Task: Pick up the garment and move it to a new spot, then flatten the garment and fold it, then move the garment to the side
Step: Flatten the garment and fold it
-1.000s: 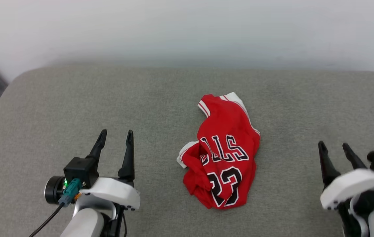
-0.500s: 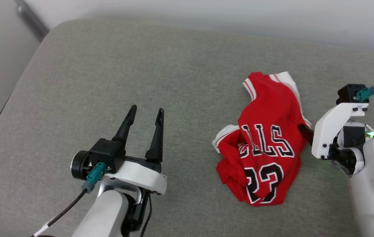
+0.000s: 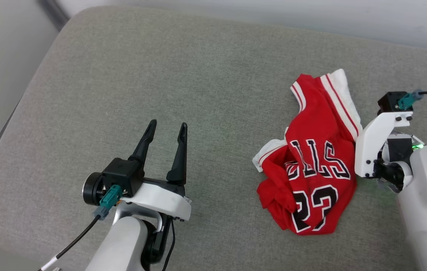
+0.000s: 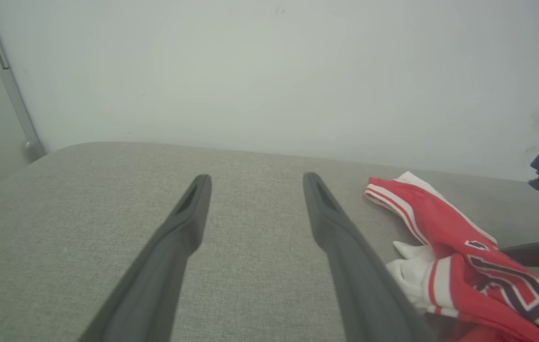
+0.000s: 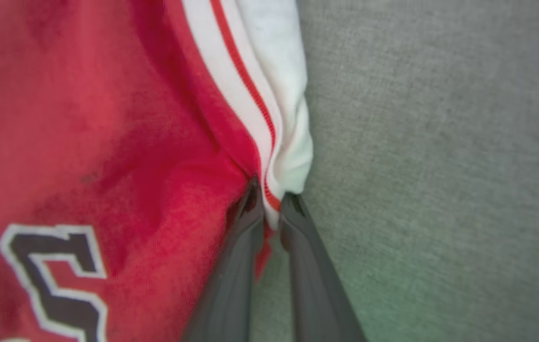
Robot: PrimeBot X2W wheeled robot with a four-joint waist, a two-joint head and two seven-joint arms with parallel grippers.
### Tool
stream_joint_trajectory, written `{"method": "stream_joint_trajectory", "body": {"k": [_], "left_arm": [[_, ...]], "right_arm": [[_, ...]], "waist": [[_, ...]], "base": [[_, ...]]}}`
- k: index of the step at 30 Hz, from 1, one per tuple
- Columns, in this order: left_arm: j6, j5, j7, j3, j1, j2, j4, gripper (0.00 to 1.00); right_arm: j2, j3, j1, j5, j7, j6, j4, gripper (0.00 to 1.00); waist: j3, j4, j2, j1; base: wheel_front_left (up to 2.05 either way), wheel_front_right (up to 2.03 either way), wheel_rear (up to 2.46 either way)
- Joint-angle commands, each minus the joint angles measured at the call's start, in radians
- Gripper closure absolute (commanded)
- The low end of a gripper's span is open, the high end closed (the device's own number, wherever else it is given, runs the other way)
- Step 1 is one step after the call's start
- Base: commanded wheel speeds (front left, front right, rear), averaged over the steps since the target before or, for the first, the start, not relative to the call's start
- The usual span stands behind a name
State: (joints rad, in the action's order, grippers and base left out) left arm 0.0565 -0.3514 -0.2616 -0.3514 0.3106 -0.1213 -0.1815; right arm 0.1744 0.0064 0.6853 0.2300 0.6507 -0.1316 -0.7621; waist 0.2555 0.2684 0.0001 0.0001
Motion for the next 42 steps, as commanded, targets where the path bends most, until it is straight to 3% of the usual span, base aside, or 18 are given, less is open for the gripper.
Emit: {"method": "stream_joint_trajectory", "body": {"k": [1,7,13,17,21,22,23,24,35,42], "left_arm": [[-0.004,0.009,-0.005,0.005,-0.011,0.001,-0.001,0.0],[-0.009,0.028,-0.004,0.029,-0.041,-0.005,-0.01,0.0],[-0.011,0.035,-0.004,0.041,-0.077,-0.011,-0.015,0.0],[-0.016,0.036,-0.004,0.039,-0.086,-0.015,-0.024,0.0],[-0.02,0.035,-0.004,0.035,-0.087,-0.018,-0.035,0.0],[-0.019,0.032,-0.003,0.034,-0.089,-0.019,-0.037,0.0],[-0.018,0.031,-0.003,0.035,-0.092,-0.02,-0.04,0.0],[-0.016,0.029,-0.002,0.035,-0.096,-0.021,-0.043,0.0],[0.016,0.006,0.011,0.056,-0.16,-0.045,-0.053,0.0],[0.031,-0.003,0.035,0.065,-0.193,-0.068,-0.036,0.0]], "right_arm": [[0.007,0.017,-0.005,0.005,-0.025,0.002,-0.004,1.0],[0.031,0.047,0.015,-0.008,-0.144,0.002,0.141,1.0],[0.066,-0.012,-0.164,-0.101,-0.155,0.002,0.374,1.0],[0.025,-0.086,-0.378,-0.126,-0.078,0.001,0.49,1.0],[-0.048,-0.147,-0.548,-0.12,-0.031,0.001,0.501,1.0],[-0.057,-0.154,-0.577,-0.122,-0.033,0.001,0.491,0.82],[-0.072,-0.166,-0.597,-0.11,-0.046,0.001,0.484,0.14],[-0.085,-0.176,-0.612,-0.104,-0.071,0.001,0.482,0.0],[-0.12,-0.218,-0.666,-0.084,-0.47,0.001,0.658,0.0],[-0.124,-0.156,-0.713,-0.092,-0.604,0.001,0.77,0.0]], "waist": [[-0.013,-0.015,-0.0001,-0.0001],[-0.057,-0.081,-0.0001,-0.0001],[-0.102,-0.143,-0.0001,-0.0001],[-0.115,-0.168,-0.0001,-0.0001],[-0.119,-0.18,-0.0001,-0.0001],[-0.121,-0.183,-0.0001,-0.0001],[-0.123,-0.187,-0.0001,-0.0001],[-0.127,-0.19,-0.0001,-0.0001],[-0.196,-0.202,-0.0001,-0.0001],[-0.224,-0.201,-0.0001,-0.0001]], "base": [[0.0,0.0,0.0],[0.0,0.0,0.0],[0.0,0.0,0.0],[0.0,0.0,0.0],[0.0,0.0,0.0],[0.0,0.0,0.0],[0.0,0.0,0.0],[0.0,0.0,0.0],[0.0,0.0,0.0],[0.0,0.0,0.0]]}}
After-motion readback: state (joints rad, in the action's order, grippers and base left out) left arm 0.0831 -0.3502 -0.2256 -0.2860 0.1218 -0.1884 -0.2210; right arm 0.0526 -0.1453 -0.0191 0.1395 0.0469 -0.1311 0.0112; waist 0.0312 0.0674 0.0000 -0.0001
